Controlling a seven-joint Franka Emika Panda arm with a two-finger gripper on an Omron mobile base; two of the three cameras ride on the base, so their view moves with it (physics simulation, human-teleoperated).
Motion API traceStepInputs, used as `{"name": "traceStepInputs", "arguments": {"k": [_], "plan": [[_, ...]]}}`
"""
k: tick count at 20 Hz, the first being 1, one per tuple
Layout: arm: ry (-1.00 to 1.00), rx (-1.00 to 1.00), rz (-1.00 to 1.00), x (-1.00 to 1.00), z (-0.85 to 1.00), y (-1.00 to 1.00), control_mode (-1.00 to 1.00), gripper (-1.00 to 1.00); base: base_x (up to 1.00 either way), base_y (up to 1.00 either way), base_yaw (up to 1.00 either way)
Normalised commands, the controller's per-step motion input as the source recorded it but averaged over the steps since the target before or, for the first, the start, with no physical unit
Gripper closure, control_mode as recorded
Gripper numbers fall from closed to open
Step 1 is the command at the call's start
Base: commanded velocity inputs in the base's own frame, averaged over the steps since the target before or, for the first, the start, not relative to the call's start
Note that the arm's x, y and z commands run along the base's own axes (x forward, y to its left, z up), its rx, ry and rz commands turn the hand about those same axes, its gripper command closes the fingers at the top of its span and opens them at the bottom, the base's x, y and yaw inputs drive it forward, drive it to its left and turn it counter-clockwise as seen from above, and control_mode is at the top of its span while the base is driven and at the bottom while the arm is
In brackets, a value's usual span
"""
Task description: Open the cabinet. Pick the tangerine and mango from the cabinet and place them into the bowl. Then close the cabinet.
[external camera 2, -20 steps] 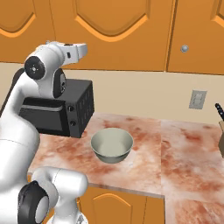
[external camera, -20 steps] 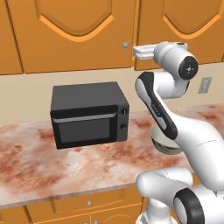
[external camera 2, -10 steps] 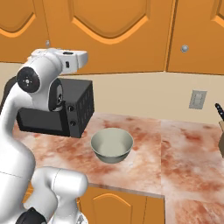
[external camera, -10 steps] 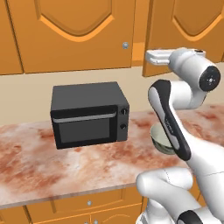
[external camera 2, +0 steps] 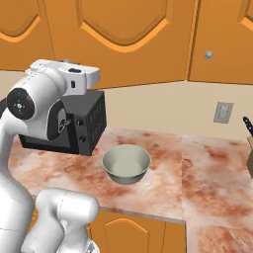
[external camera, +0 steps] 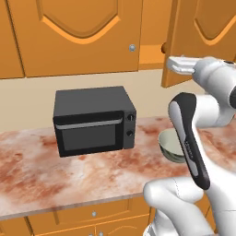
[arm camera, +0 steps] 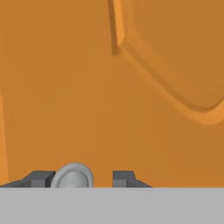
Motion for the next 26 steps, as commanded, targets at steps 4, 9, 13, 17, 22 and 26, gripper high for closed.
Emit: {"name": "traceStepInputs", "arguments": {"k": [4, 9, 13, 17, 22, 26], "plan": [[0.0, 0.09, -0.01, -0.56, 0.41, -0.94, -1.0, 1.0, 0.0, 0.0, 0.0], [0.0, 0.09, 0.0, -0.34, 0.4, -1.0, -1.0, 1.0, 0.0, 0.0, 0.0], [0.0, 0.08, 0.0, -0.17, 0.34, -1.0, -1.0, 1.0, 0.0, 0.0, 0.0], [0.0, 0.06, 0.0, -0.17, 0.26, -1.0, -1.0, 1.0, 0.0, 0.0, 0.0], [0.0, 0.0, 0.01, -0.23, -0.11, -0.38, -1.0, -1.0, 0.0, 0.0, 0.0], [-0.05, -0.02, 0.03, -1.0, -0.95, 0.0, -1.0, -1.0, 0.0, 0.0, 0.0]]}}
